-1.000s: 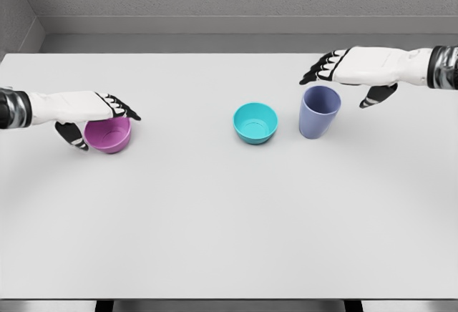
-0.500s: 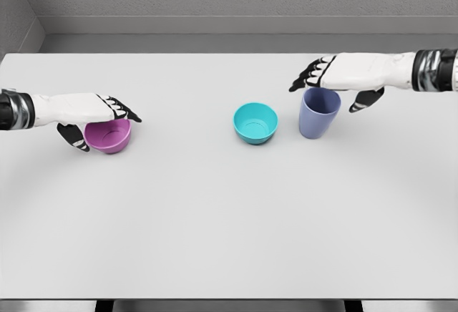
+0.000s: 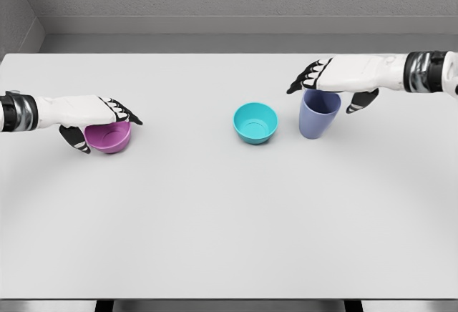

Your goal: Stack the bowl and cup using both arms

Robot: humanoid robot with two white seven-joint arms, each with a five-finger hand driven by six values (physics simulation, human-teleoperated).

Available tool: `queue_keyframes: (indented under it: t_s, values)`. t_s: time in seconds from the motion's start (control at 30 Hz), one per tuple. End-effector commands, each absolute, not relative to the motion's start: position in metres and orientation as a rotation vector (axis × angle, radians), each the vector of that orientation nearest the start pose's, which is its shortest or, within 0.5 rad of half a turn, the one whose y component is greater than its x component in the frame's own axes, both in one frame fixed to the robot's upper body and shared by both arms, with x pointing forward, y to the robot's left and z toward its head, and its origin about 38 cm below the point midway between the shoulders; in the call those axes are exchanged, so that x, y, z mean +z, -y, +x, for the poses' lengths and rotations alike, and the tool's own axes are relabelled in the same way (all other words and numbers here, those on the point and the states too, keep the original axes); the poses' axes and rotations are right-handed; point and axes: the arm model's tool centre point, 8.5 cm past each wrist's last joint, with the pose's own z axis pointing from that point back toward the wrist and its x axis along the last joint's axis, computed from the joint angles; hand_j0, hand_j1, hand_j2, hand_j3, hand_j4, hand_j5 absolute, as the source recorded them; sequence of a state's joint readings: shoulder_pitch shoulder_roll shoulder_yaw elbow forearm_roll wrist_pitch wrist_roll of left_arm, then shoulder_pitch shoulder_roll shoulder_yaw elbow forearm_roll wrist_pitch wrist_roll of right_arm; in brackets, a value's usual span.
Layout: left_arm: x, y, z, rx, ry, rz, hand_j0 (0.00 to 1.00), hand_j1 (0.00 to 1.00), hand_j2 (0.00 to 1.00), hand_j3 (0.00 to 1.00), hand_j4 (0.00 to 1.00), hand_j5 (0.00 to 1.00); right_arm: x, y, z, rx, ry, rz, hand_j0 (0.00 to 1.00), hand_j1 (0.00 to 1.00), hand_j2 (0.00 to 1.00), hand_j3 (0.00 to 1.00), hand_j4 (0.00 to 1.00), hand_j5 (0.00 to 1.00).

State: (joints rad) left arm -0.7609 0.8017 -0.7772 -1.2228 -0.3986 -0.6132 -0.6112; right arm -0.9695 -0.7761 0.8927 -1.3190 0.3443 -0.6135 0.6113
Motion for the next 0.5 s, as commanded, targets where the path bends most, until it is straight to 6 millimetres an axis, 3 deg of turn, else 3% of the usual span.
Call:
queue_keyframes:
  t_s: [0.0, 0.37, 0.47]
  values:
    - [0.1776, -0.3299, 0.4587, -2.137, 1.122, 0.335, 1.00, 1.00, 1.00, 1.00, 1.00, 1.00, 0.2522, 0.2693, 0.4768, -3.128, -1.772, 0.545, 1.00, 1.00, 1.00, 1.00, 1.00, 1.00]
    - [0.1722, -0.3281, 0.4595, -2.132, 1.118, 0.324, 1.00, 1.00, 1.00, 1.00, 1.00, 1.00, 0.2448, 0.2678, 0.4804, -3.150, -1.770, 0.526, 1.00, 1.00, 1.00, 1.00, 1.00, 1.00]
    - [0.1720, -0.3280, 0.4594, -2.138, 1.112, 0.329, 0.85, 0.85, 0.85, 0.85, 0.85, 0.85, 0.2444, 0.2686, 0.4808, -3.153, -1.771, 0.528, 1.00, 1.00, 1.00, 1.00, 1.00, 1.00]
